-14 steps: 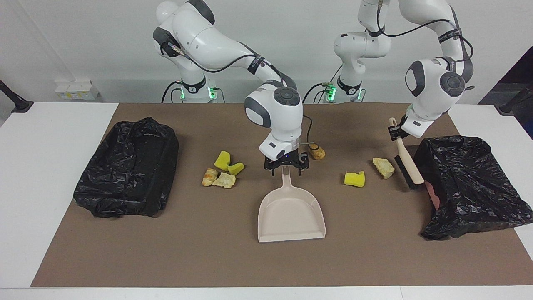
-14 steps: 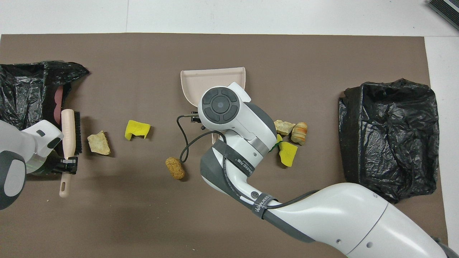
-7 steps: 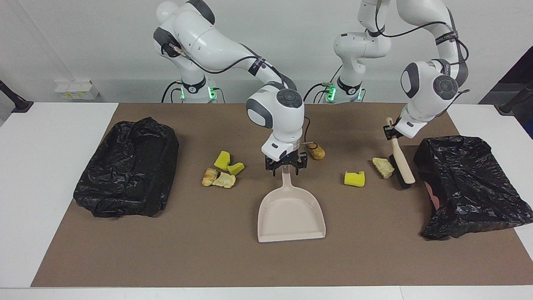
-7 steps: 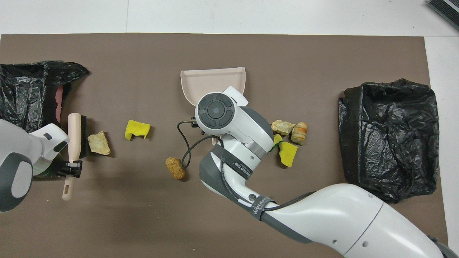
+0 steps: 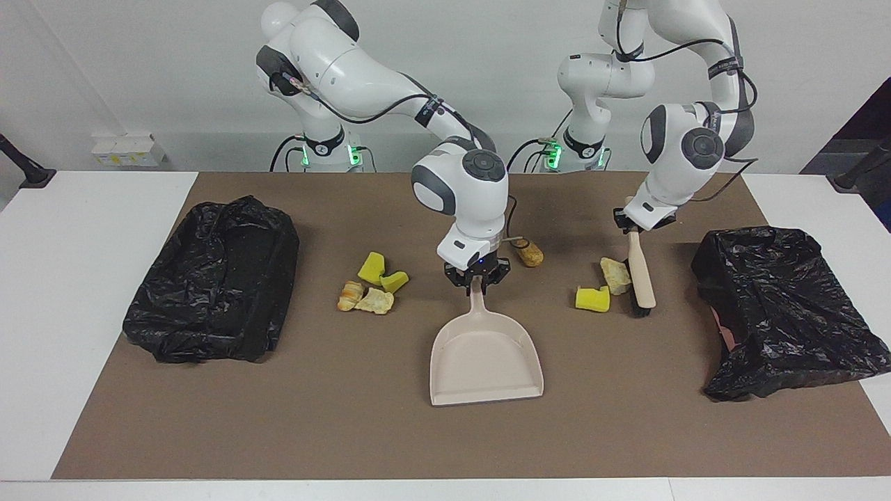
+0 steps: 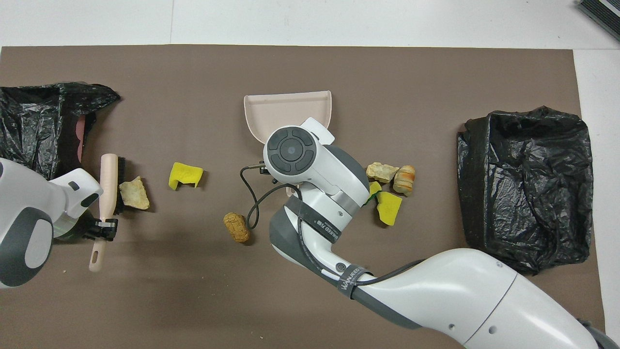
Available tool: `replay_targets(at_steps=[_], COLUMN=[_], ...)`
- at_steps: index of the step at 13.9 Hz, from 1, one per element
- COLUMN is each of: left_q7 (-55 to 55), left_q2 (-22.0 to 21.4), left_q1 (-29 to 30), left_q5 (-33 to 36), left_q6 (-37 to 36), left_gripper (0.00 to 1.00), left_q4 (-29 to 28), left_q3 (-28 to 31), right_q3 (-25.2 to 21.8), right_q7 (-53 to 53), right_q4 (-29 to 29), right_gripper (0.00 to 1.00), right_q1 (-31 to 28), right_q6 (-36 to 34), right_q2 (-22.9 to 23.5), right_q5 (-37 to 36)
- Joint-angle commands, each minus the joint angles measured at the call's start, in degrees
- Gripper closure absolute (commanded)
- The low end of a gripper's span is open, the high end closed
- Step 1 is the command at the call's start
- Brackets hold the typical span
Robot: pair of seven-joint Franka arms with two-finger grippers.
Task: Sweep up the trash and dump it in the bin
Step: 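Drag the beige dustpan with the right gripper toward the sponge and bread pile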
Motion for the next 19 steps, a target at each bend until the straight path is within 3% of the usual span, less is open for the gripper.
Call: replay_targets(at_steps=[1, 3, 8, 11, 13, 15, 19], left_q7=[1.06, 1.5, -3.67, -5.88, -4.22, -3.86, 0.33], left_q2=[-2.04, -2.13, -1.69, -1.87, -2.13, -1.52, -1.25], left_q1=[-1.0, -1.0, -0.12, 0.41, 1.72, 1.64, 1.64], left_q5=[-1.85, -2.37, -3.7, -3.7, -3.7, -3.7, -3.7], left_q6=[-0.27, -3.24, -4.41, -0.64, 0.16, 0.51, 1.13], left_gripper=[1.0, 1.0, 1.0, 1.0, 1.0, 1.0, 1.0], left_q4=[-1.63, -1.02, 0.48, -0.58, -1.45, -1.46, -1.46], left_q3=[-1.96, -3.72, -4.09, -4.08, -4.08, -4.17, -4.17], right_q3=[4.68, 5.05, 2.95, 2.6, 1.54, 0.57, 0.66], right_q7=[-4.69, -9.24, -42.28, -57.46, -67.06, -74.54, -76.16], right_q4=[-1.16, -3.51, -14.85, -24.94, -32.84, -35.17, -38.51], right_gripper=[1.0, 1.0, 1.0, 1.0, 1.0, 1.0, 1.0], right_q1=[-3.36, -5.12, -8.82, -8.82, -8.82, -8.38, -7.77], right_q6=[-4.07, -6.27, -14.97, -13.42, -8.34, -8.13, -6.12], right_q2=[-4.03, -9.02, -25.72, -33.29, -38.12, -39.02, -38.85], right_q5=[1.38, 3.06, 13.61, 18.5, 21.78, 26.16, 26.97])
